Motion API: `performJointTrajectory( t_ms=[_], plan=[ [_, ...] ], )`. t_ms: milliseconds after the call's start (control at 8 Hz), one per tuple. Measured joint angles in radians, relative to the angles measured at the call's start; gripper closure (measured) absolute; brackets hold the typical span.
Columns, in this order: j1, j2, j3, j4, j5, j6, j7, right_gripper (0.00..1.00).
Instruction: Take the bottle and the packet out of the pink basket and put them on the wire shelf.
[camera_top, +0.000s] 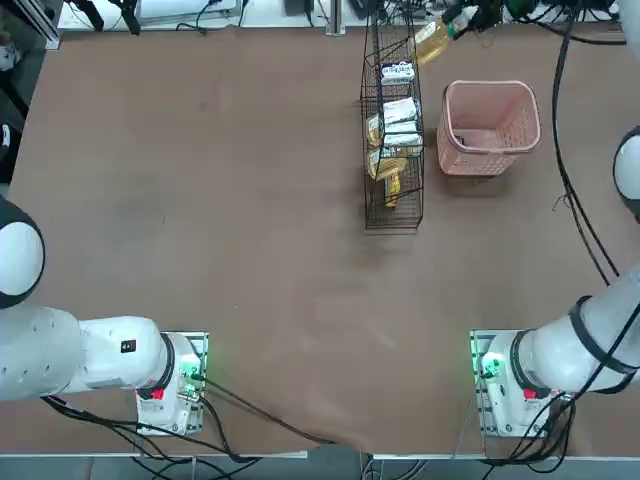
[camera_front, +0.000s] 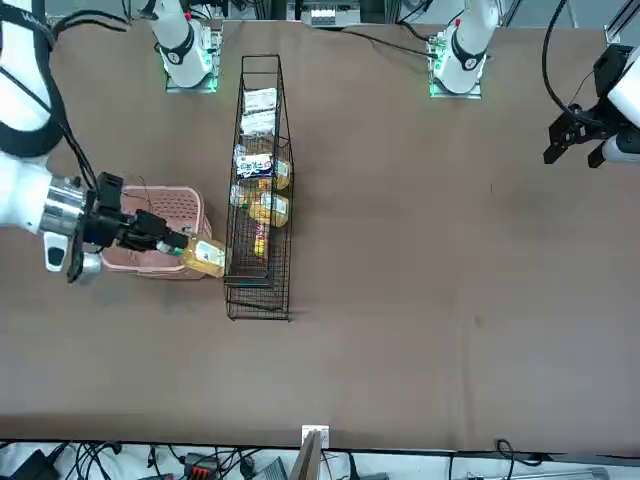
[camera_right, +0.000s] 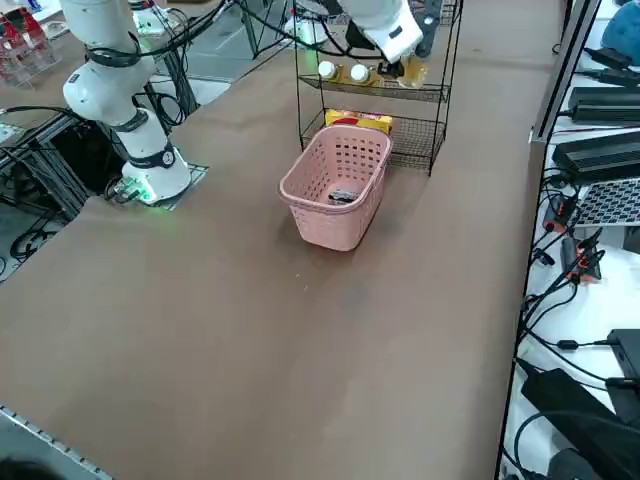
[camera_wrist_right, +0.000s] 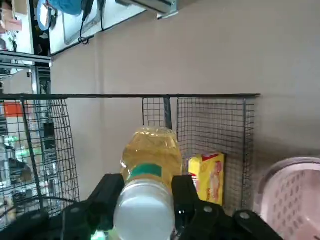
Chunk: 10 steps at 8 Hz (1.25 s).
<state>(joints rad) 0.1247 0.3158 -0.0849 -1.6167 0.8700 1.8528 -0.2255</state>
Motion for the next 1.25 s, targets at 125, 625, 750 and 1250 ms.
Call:
performJointTrajectory(
  t_ms=[125, 625, 750, 1250],
  plan=[
    [0.003, 0.010, 0.008, 0.000, 0.024, 0.001, 0.016, 0.45],
    [0.007, 0.023, 0.082, -0.015, 0.033, 0.036, 0.073, 0.45],
    [0.009, 0.031, 0.107, -0.032, 0.033, 0.052, 0.075, 0.45],
    [0.015, 0.059, 0.140, -0.074, 0.033, 0.062, 0.075, 0.45]
  ],
)
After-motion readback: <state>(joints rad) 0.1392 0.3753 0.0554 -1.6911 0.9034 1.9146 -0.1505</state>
